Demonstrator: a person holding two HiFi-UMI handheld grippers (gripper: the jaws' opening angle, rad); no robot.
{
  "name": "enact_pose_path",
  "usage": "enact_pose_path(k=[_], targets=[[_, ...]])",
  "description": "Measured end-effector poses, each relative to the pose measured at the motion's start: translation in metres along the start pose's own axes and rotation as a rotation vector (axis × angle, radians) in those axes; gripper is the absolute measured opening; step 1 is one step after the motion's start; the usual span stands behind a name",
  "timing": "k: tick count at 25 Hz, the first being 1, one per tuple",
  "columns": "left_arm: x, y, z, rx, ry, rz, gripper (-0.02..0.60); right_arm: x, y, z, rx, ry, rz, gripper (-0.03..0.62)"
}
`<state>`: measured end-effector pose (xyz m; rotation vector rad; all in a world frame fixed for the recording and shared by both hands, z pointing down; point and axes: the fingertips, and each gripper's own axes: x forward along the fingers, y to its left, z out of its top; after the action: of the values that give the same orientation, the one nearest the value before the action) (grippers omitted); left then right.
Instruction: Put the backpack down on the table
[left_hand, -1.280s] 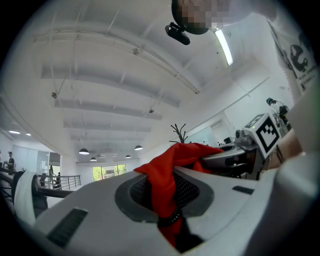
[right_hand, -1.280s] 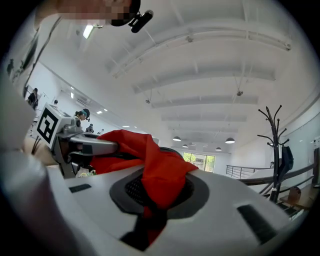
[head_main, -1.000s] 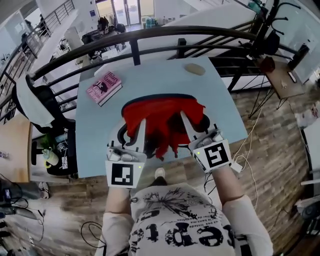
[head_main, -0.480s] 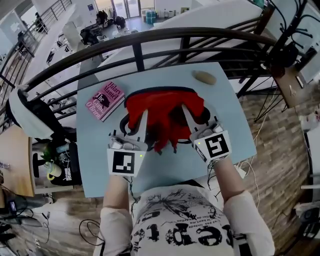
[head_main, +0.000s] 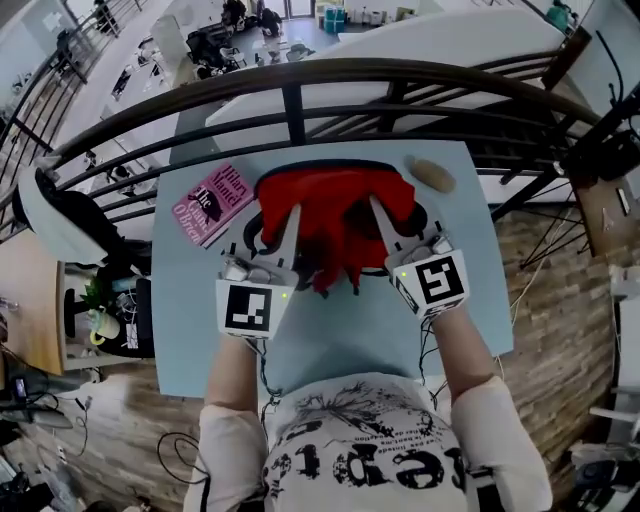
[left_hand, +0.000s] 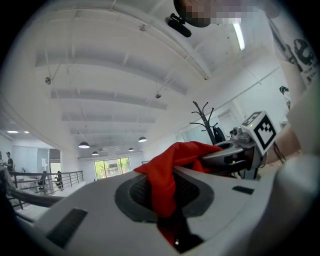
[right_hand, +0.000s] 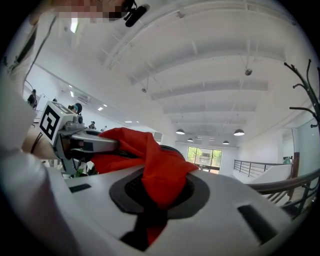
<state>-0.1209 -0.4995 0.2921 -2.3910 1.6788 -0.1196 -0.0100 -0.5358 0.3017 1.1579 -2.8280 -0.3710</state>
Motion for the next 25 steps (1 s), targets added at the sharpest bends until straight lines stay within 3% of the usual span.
enact_pose_path(k=[13,25], targets=[[0.075,0.014,-0.069,0.005,0.06,0.056,0.052,0.055,-0.044,-0.077,0.036,0.066,0.067,0.058],[0.061,-0.002,-0.108,-0.014,0.137,0.035,0.054,0.041,-0.025,-0.119,0.045,0.16,0.062,0.069]])
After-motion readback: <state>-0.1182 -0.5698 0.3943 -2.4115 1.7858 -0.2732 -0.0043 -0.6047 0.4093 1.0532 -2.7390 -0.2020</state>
